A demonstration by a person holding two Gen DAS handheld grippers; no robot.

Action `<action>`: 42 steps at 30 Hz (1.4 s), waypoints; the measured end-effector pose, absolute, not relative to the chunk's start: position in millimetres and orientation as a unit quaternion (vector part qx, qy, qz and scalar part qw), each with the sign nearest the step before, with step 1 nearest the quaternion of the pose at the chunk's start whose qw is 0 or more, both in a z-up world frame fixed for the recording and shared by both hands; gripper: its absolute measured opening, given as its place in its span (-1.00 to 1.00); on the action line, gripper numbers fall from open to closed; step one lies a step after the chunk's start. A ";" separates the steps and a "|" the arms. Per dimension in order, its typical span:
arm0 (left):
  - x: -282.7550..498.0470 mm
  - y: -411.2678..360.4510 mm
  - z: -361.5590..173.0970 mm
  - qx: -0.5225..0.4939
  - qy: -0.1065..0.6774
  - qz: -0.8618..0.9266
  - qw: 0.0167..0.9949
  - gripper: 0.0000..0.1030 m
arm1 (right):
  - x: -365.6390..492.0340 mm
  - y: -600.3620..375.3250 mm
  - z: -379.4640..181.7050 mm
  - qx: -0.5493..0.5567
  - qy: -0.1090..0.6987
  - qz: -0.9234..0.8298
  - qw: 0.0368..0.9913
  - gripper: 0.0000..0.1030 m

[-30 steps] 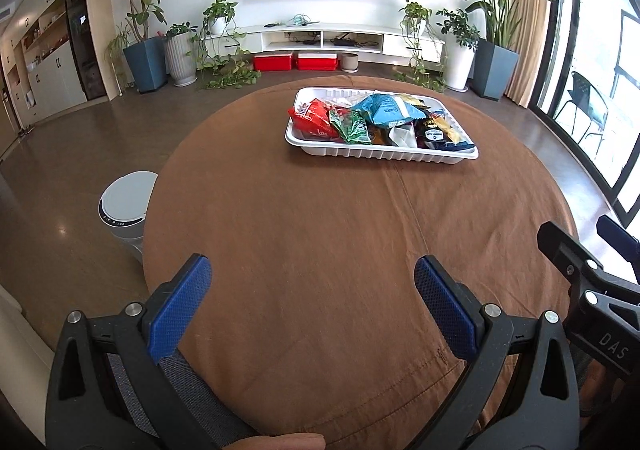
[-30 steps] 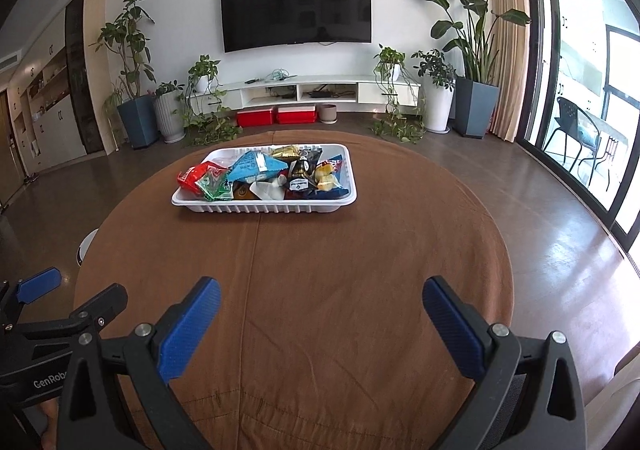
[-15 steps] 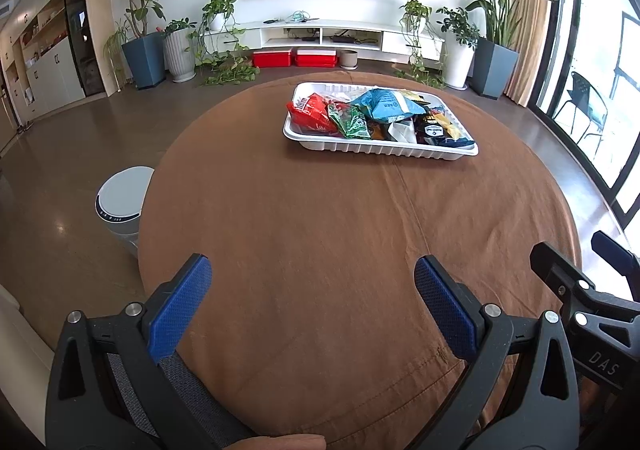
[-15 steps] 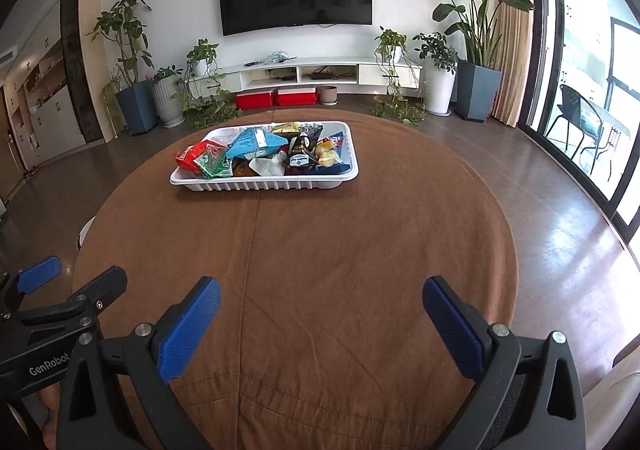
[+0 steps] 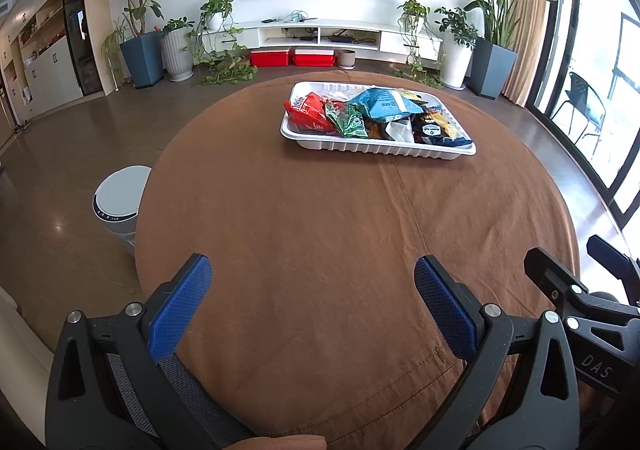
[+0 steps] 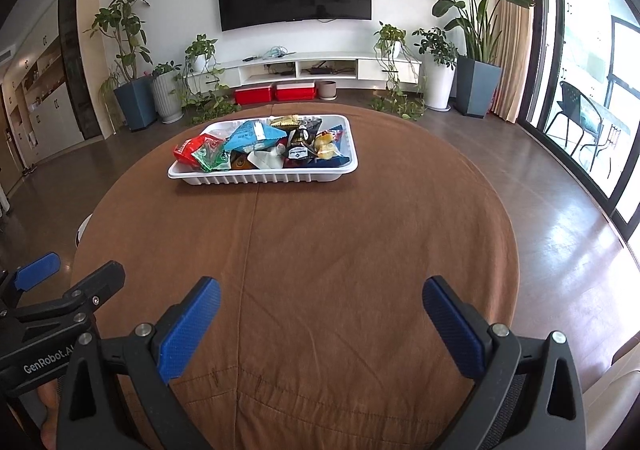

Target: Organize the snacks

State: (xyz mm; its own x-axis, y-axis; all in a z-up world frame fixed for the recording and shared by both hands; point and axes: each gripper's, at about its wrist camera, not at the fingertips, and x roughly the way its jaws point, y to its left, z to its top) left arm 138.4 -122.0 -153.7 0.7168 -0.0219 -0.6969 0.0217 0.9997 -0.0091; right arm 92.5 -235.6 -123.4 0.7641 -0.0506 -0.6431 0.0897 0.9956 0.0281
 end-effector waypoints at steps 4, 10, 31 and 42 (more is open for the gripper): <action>137.8 -121.8 -153.0 0.000 0.376 -0.011 0.926 0.99 | 92.5 -235.7 -123.2 0.029 0.342 -0.038 0.939 1.00; 138.7 -122.0 -154.2 -0.001 0.376 -0.012 0.926 0.99 | 90.2 -236.8 -128.3 0.029 0.345 -0.038 0.938 1.00; 138.6 -121.5 -154.3 -0.001 0.376 -0.012 0.927 0.99 | 88.5 -238.2 -130.6 0.028 0.347 -0.039 0.937 1.00; 139.5 -121.6 -155.5 -0.001 0.376 -0.012 0.927 0.99 | 85.6 -239.6 -133.2 0.028 0.348 -0.039 0.936 1.00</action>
